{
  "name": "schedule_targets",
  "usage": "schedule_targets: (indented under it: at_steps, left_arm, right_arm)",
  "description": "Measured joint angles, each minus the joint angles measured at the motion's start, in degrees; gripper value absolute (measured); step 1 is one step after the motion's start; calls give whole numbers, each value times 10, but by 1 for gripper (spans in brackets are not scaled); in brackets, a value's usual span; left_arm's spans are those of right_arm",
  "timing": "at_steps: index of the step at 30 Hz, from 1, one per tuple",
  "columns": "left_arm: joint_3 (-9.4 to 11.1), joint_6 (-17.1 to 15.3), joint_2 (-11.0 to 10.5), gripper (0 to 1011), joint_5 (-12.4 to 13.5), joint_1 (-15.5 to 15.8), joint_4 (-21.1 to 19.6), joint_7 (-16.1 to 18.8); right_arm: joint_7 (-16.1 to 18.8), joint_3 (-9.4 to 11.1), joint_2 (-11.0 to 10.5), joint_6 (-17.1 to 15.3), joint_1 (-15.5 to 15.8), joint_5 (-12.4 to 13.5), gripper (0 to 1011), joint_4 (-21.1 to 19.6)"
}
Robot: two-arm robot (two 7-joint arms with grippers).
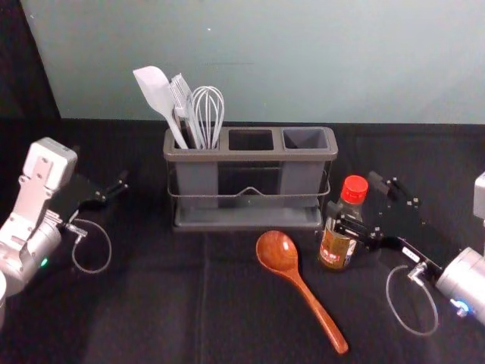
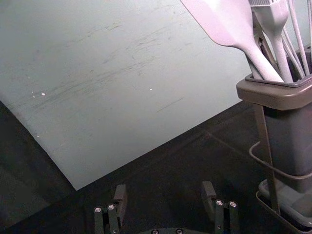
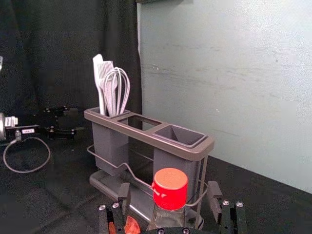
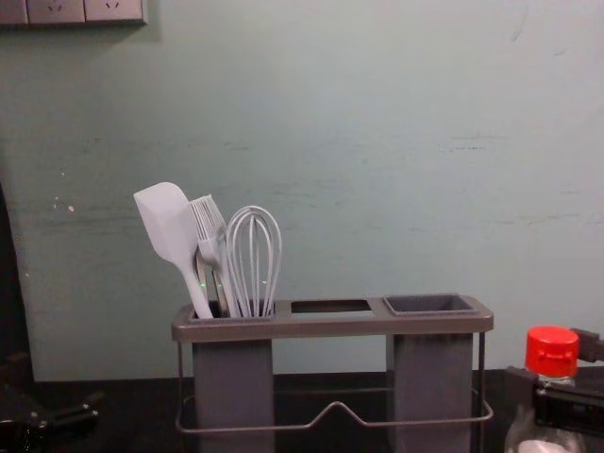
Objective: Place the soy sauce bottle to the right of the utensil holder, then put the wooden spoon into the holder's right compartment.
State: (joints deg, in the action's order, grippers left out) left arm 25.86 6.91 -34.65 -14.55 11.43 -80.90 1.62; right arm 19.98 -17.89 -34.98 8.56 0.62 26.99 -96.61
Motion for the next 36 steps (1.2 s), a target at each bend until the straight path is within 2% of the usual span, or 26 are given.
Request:
schedule_targets:
  at_steps: [4,9,10,11,13,14,15,17,19,24,36]
  left_arm:
    - [0,0,0,1005,0,0,0,0]
    - [0,0,0,1005,0,0,0,0]
    - [0,0,0,1005,0,0,0,0]
    - [0,0,0,1005,0,0,0,0]
    - [0,0,0,1005,0,0,0,0]
    - [0,0,0,1005,0,0,0,0]
    - [0,0,0,1005,0,0,0,0]
    - [0,0,0,1005,0,0,0,0]
    - [0,0,0,1005,0,0,0,0]
    - [0,0,0,1005,0,0,0,0]
    - [0,0,0,1005,0,0,0,0]
  right_arm:
    - [10,5,6,-3,0,8,970,2]
    - [22,12,14,-4,2,13,862,3]
    - [24,14,16,-5,3,13,811,3]
    - [24,14,16,-5,3,13,811,3]
    - [26,17,18,-5,5,12,713,2]
    - [28,18,20,-5,6,10,713,2]
    - [29,19,20,-5,6,9,654,2]
    - [30,20,22,-6,7,7,624,2]
    - [32,22,24,-7,7,4,536,2]
    - [34,27,29,-11,10,-3,403,0]
    - [35,61,32,-20,22,-14,396,-21]
